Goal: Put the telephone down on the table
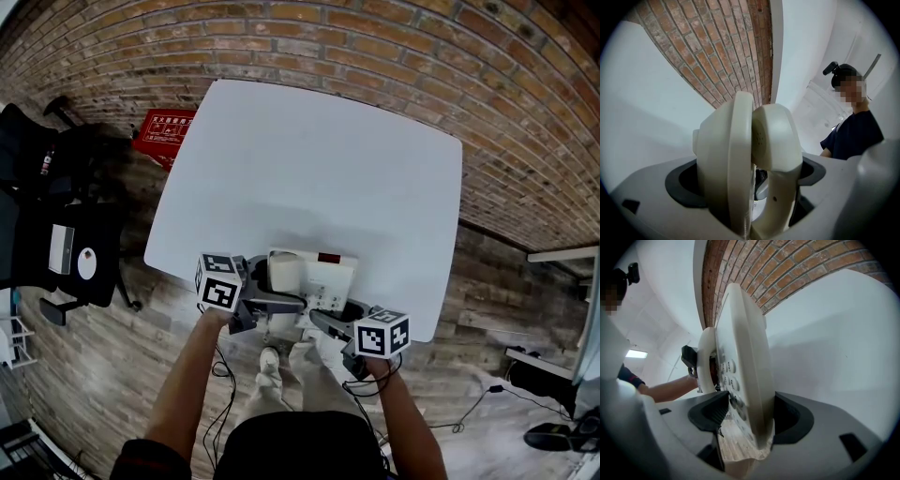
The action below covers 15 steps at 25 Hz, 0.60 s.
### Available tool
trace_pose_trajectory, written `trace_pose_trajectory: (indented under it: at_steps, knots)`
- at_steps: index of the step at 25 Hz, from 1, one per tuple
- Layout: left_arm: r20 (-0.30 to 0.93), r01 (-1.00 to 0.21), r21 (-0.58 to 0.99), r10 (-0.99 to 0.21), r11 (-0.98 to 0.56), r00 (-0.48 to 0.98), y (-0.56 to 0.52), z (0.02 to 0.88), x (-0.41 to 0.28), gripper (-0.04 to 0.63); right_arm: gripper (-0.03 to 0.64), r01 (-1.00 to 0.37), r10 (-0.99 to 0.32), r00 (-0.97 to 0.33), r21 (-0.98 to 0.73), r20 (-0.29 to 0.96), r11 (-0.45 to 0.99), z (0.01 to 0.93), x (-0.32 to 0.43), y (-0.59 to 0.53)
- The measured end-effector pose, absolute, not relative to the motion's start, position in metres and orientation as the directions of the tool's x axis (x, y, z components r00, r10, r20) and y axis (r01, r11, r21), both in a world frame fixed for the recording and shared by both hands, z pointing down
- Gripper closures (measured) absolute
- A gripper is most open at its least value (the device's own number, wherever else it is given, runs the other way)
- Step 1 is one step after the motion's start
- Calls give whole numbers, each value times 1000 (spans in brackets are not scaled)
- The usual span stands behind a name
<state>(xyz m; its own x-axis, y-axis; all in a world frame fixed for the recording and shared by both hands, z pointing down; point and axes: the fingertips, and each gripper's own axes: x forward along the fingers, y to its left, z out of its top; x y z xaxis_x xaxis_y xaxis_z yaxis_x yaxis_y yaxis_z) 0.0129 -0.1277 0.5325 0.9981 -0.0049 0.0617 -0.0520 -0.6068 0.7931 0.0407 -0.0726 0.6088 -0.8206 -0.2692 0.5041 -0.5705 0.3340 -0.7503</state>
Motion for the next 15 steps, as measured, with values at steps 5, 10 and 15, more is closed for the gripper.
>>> trace_pose_trajectory:
  at_steps: [5, 10, 15]
  knots:
    - [64, -58, 797, -11, -601, 998, -135, 536, 14, 71, 348, -571, -268, -820, -749, 506, 336, 612, 41, -80]
    - [62, -62, 797, -21, -600, 998, -143, 539, 11, 67, 347, -571, -265, -820, -748, 507, 338, 614, 39, -88]
    - [66, -56, 793, -6, -607, 998, -149, 539, 10, 67, 347, -577, -272, -816, -744, 509, 337, 615, 38, -94]
